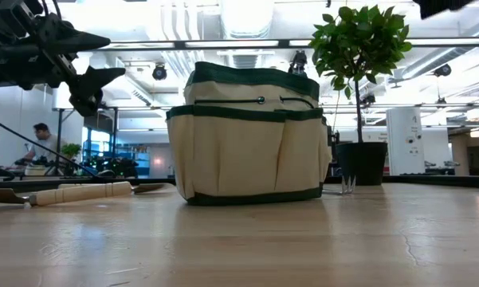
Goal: Pick & Place Garden tools in Gardening bag
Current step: Put the right brown hand rake into the green gardening bag
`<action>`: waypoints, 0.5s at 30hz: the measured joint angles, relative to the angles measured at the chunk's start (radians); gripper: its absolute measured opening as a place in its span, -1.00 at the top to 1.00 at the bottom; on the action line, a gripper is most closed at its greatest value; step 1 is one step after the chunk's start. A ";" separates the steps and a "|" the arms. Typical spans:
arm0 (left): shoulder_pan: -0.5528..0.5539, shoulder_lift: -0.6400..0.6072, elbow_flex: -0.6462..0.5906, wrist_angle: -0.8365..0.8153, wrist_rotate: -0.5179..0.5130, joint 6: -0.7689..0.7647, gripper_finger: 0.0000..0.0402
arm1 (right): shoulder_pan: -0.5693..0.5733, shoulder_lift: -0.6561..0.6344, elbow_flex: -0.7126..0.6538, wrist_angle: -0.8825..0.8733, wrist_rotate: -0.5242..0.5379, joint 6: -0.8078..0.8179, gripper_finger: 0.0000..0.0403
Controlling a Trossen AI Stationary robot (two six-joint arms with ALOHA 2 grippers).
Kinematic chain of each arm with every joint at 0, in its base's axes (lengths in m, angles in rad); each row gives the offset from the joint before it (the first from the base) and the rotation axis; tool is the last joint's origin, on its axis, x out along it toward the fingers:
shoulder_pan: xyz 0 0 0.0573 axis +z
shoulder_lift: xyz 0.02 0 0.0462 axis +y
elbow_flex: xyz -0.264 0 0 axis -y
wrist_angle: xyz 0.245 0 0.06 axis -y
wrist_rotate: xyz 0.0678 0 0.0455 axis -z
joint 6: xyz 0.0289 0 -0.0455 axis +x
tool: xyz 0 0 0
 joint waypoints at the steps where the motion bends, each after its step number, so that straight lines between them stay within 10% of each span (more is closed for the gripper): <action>1: 0.000 0.000 0.000 0.000 0.000 0.000 -0.22 | 0.000 -0.007 -0.026 0.047 -0.011 0.018 0.76; 8: 0.000 0.000 0.000 0.000 0.000 0.000 -0.22 | 0.004 -0.029 -0.218 0.409 0.026 0.142 0.76; 15: 0.000 0.000 0.000 0.000 0.000 0.000 -0.22 | 0.074 -0.015 -0.296 0.496 0.339 0.156 0.76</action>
